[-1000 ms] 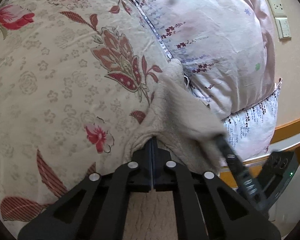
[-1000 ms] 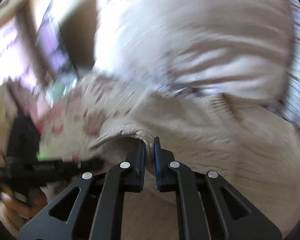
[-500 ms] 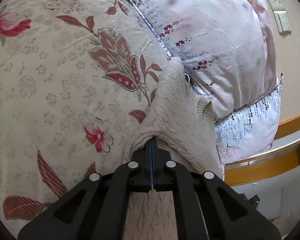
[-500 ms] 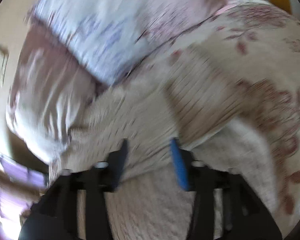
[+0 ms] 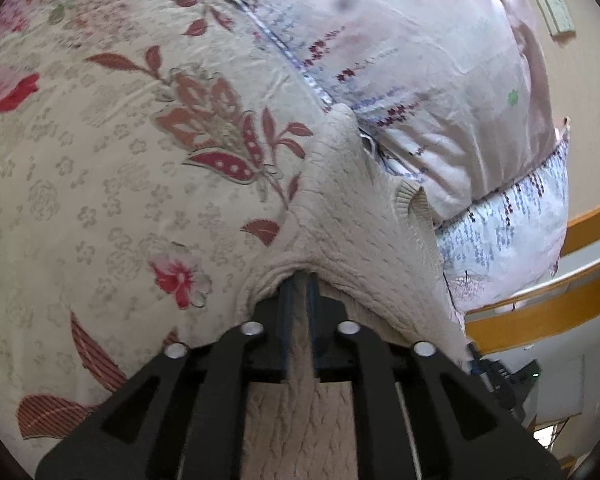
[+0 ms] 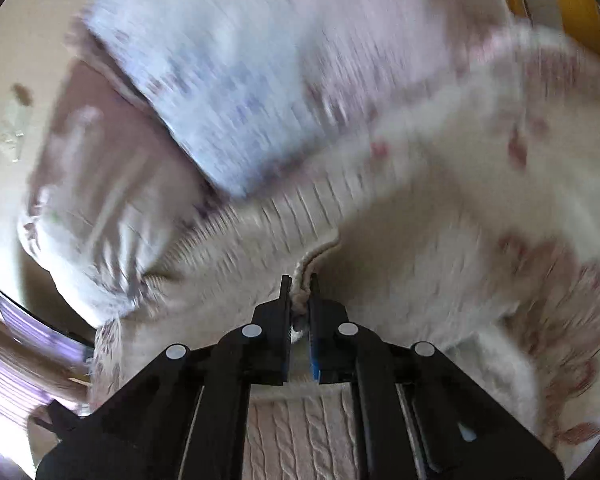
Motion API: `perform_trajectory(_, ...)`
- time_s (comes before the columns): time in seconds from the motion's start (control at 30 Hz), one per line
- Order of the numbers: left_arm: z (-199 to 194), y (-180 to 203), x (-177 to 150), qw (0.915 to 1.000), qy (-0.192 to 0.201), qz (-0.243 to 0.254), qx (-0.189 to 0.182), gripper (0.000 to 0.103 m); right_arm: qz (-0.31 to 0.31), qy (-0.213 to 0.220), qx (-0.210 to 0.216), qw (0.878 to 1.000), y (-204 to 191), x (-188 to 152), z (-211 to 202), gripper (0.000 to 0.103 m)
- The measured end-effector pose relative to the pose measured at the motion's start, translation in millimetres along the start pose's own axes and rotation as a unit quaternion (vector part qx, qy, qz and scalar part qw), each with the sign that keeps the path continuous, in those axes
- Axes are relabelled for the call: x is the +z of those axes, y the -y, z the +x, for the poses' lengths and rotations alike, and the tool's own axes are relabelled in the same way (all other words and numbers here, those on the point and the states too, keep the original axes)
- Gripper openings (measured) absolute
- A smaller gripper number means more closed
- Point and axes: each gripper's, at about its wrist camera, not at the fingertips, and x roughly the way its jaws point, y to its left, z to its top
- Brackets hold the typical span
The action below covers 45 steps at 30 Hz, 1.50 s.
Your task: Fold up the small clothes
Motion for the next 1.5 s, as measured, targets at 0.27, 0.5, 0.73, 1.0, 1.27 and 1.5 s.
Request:
perform_trajectory(0.27,1.7,35.2,-8.0,0.9964,-0.011,0.083,0.014,0.062,0.006,-0.045,-0.068,0.997,23.8,-1.7,17.4,0.007)
perform_trajectory(0.5,-8.8,35.2,-11.7,0.9932,-0.019,0.115,0.006,0.063,-0.004,-0.065,-0.082,0.994,30.8,-6.5,1.6,0.027)
perform_trajectory(0.73,-47.9,31.4,-24.2,0.9846,-0.002,0.175,-0.004,0.085,-0.005,-0.083,-0.035,0.996,54.3,-15.2,-46.0,0.056)
perform_trajectory(1.0,-78.8,-0.2,-47.7,0.9838,-0.019,0.178,-0.002,0.088,-0.017,-0.126,0.009,0.992,86.6,-45.8,-92.9,0.056)
perform_trajectory(1.27,-90.7,-13.5,-85.7,0.9831,-0.052,0.169,-0.049,0.079,0.008,-0.160,0.051,0.986,107.6,-83.6,-112.4,0.055)
perform_trajectory(1.5,-97.8,-18.7,-111.6,0.9803,-0.073,0.171,-0.067,0.060,0.003,-0.199,0.121,0.972,99.7,-110.2,-121.7,0.044)
